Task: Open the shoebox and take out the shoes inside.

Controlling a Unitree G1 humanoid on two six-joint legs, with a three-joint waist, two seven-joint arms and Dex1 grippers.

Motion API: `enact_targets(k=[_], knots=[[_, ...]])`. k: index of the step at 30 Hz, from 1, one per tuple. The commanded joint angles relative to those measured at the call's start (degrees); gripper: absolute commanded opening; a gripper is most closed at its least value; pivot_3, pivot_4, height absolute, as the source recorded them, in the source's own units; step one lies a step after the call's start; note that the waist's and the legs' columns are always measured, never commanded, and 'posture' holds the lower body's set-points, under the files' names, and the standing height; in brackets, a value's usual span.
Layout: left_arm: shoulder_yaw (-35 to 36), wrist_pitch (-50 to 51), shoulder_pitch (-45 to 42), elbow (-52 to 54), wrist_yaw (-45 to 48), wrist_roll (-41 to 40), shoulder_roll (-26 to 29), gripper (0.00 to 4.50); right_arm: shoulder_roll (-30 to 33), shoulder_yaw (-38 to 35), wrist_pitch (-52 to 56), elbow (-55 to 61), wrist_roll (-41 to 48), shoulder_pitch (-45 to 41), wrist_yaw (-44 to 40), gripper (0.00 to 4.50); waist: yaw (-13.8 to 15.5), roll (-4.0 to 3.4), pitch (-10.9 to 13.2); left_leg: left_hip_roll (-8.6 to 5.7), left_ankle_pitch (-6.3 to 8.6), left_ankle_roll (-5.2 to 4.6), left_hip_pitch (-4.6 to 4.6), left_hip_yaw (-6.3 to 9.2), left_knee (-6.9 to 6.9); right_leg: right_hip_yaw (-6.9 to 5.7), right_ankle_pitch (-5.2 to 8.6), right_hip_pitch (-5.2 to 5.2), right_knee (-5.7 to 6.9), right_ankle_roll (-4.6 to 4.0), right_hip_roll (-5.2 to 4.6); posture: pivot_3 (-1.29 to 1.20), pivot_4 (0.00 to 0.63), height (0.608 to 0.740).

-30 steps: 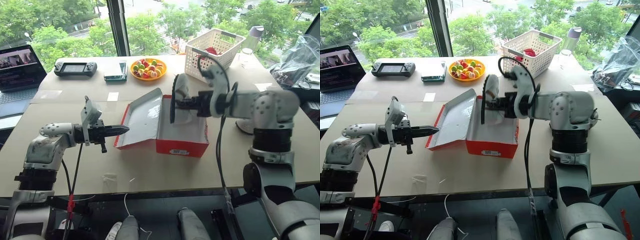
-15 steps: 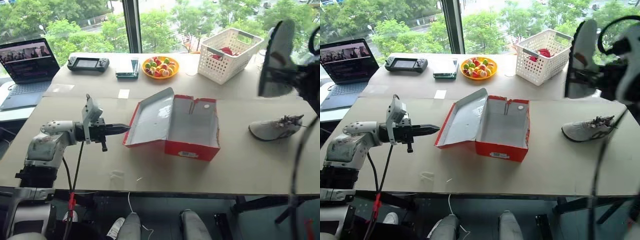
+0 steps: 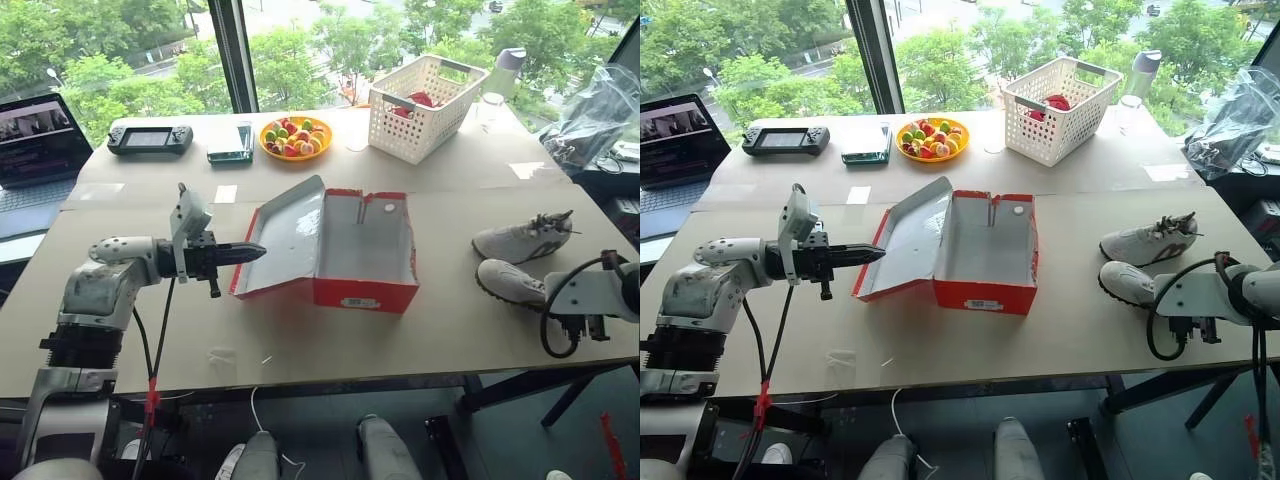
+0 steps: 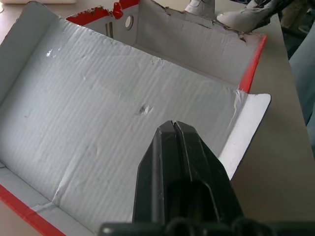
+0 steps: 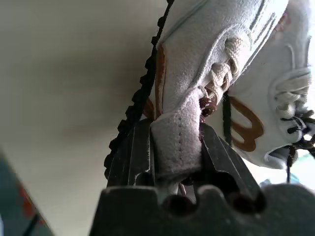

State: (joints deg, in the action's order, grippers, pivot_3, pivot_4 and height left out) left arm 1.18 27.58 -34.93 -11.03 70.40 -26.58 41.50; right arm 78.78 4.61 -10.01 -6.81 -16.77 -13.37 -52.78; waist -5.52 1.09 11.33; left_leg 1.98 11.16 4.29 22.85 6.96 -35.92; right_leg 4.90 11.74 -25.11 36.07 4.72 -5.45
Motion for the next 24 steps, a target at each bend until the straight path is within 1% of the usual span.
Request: enact_targets(k=[1,3,5,9,10,11,16,17,18,20,24], knots=[[0.78,-0.79,-0.78,0.83,-0.02,0.18,0.2,0.0,-2.73,2.93,-4.71,-4.15,-7.35,-4.88,5.19,0.94,0.05,0.01,0.0,0.0,0.0,0.0,0.0,0.0,0.0,0.01,0.0,0.0,0.0,0.0,0.01,0.0,0.15,0.724],[0.82,-0.71,-0.69,0.87,-0.06,0.16,0.14,0.0,-4.18,4.7,-6.04,-7.27,-11.39,-7.94,7.95,0.94,0.08,0.01,0.01,-0.01,0.0,0.0,0.0,-0.01,-0.02,0.04,-0.01,0.0,0.0,0.01,0.01,0.0,0.15,0.724],[0.75,-0.71,-0.56,0.94,-0.1,0.18,0.03,0.0,-5.27,5.45,-6.98,-8.99,-12.27,-9.55,8.3,0.94,0.11,0.01,0.01,-0.03,-0.01,0.0,0.0,-0.06,-0.05,0.12,-0.05,0.0,0.0,0.06,0.01,0.0,0.15,0.724],[0.62,-0.62,-0.58,1.2,-0.06,0.09,-0.14,0.0,-5.86,5.63,-8.7,-10.35,-11.95,-10.06,7.07,0.94,0.26,0.01,0.01,-0.03,-0.01,0.0,-0.02,-0.09,-0.06,0.17,-0.07,0.01,0.0,0.08,0.02,0.0,0.15,0.724],[0.59,-0.63,-0.6,1.21,0.0,0.07,-0.15,0.0,-6.05,5.39,-8.63,-10.63,-11.52,-10.09,6.63,1.62,0.28,0.01,0.01,-0.03,-0.01,0.0,-0.01,-0.09,-0.06,0.17,-0.07,0.01,0.0,0.08,0.01,0.0,0.15,0.724],[0.53,-0.63,-0.6,1.28,0.16,0.03,-0.14,0.0,-6.04,5.06,-8.52,-10.68,-10.96,-9.98,6.1,1.86,0.29,0.01,0.01,-0.04,-0.01,0.0,-0.01,-0.1,-0.06,0.18,-0.07,0.02,-0.01,0.08,0.01,0.0,0.15,0.724],[0.01,-0.85,-0.15,2.78,2.74,-0.18,1.14,0.0,-5.23,2.76,-7.29,-9.14,-8.35,-8.42,4.17,3.62,0.28,0.01,0.01,-0.04,-0.01,0.0,-0.09,-0.1,-0.07,0.19,-0.08,0.09,0.0,0.09,0.01,0.0,0.15,0.724],[0.1,-0.67,-0.43,3.11,3.54,-0.43,1.62,0.0,-5.1,1.85,-6.5,-7.98,-7.12,-7.7,3.3,3.85,0.26,0.01,0.01,-0.04,-0.01,0.0,-0.09,-0.11,-0.07,0.2,-0.08,0.1,0.0,0.09,0.02,0.0,0.15,0.724],[0.27,-0.63,-0.97,3.21,4.14,-0.58,1.94,0.0,-5.11,0.86,-5.03,-6.75,-5.55,-7.36,1.98,4.22,0.24,0.01,0.01,-0.04,-0.01,0.0,-0.1,-0.12,-0.07,0.2,-0.08,0.1,0.0,0.09,0.01,0.0,0.15,0.724],[0.57,-0.51,-1.76,3.25,4.71,-0.8,2.22,0.0,-5.16,-0.62,-2.96,-5.0,-3.09,-6.9,-0.09,4.22,0.16,0.01,0.01,-0.04,-0.01,0.0,-0.12,-0.13,-0.06,0.23,-0.08,0.1,0.02,0.09,0.02,0.0,0.15,0.724],[1.23,1.57,-3.49,4.27,5.69,-2.43,2.94,0.0,-4.84,-5.43,6.93,0.49,6.02,-7.54,-8.01,4.22,0.15,0.01,0.01,-0.04,-0.01,0.0,-0.24,-0.14,-0.07,0.26,-0.08,0.19,0.05,0.09,0.03,0.0,0.15,0.724]])
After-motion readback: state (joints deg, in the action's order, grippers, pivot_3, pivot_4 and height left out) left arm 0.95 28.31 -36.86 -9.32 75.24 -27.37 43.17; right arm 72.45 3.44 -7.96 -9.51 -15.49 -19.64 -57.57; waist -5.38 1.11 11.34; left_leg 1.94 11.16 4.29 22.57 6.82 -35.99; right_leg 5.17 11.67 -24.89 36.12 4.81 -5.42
